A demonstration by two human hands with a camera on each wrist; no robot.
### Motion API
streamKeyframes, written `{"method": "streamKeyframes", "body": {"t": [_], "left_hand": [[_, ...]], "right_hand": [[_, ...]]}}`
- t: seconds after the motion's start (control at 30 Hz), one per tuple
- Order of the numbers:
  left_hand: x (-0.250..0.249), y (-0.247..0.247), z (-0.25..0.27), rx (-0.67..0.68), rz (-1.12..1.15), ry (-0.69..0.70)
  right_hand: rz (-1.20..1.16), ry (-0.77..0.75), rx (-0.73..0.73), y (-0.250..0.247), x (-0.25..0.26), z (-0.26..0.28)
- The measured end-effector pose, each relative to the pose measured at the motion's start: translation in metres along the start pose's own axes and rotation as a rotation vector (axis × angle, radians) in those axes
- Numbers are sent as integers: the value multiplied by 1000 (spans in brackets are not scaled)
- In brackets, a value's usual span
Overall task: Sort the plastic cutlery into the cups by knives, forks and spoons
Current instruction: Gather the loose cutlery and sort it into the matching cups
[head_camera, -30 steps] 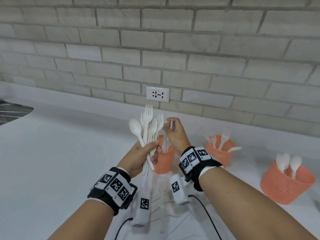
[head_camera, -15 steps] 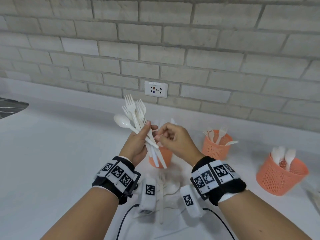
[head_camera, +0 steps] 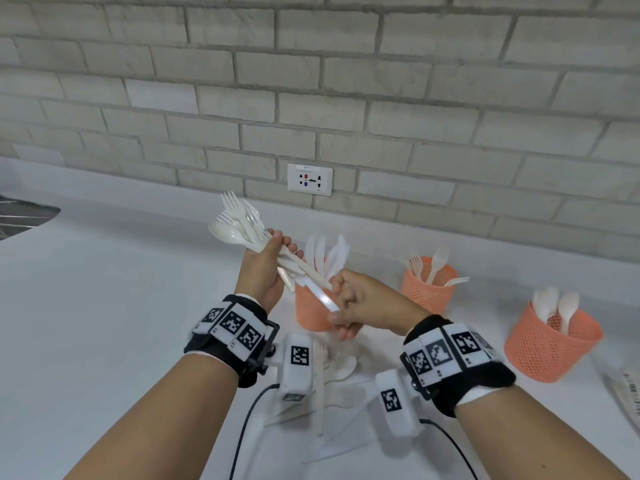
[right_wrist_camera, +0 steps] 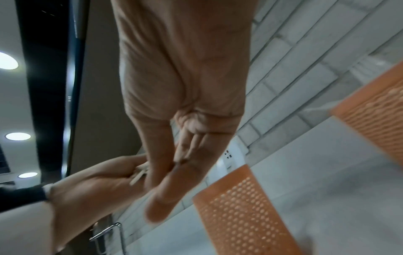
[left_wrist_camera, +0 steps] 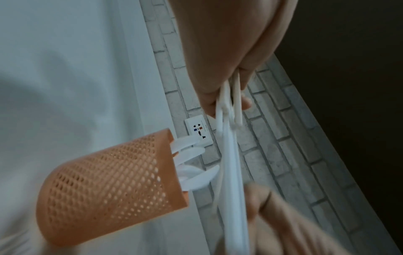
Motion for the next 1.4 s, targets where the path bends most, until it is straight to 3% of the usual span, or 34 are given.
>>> {"method": "streamKeyframes", "body": {"t": [0.1,0.27,0.47,0.57,0.63,0.77,0.83,1.0,1.13,1.23,1.4], "left_hand": [[4,-3,-1,8,-7,2],[10,4,1,43,-58,1],[-2,-22,0,-51,-29,23],[-3,-31,2,-93,-1,22],[2,-29,5,-67,-2,-20],[16,-4,14,99,-53,-141],[21,10,21,196,-99,-192],[34,31,35,349,-175,-293],[39,34,41,389,-160,-324],[39,32,39,360,-155,-312],[37,32,34,299,-152,-266]], "right_hand": [[-31,34,99,7,-7,4],[13,-30,-15,9,-2,-5],[471,227,105,-15,-29,6],[501,307,218,-22,-34,14],[386,222,102,-35,-22,11],[108,-95,-377,-71,18,1],[72,-149,-500,-77,25,-8],[166,-5,-488,-64,11,-35],[236,22,-541,-60,7,-36],[270,-112,-625,-62,23,-22],[261,-267,-508,-43,35,-9]]}}
Point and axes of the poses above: each hand's wrist, its own z-axis away from the middle knuckle, its own y-axis out of the palm, x = y × z, the point moved 8 cm from there along -z, towards the middle knuckle, and after that the axes turned 9 degrees about x, right-handed, at the moved point
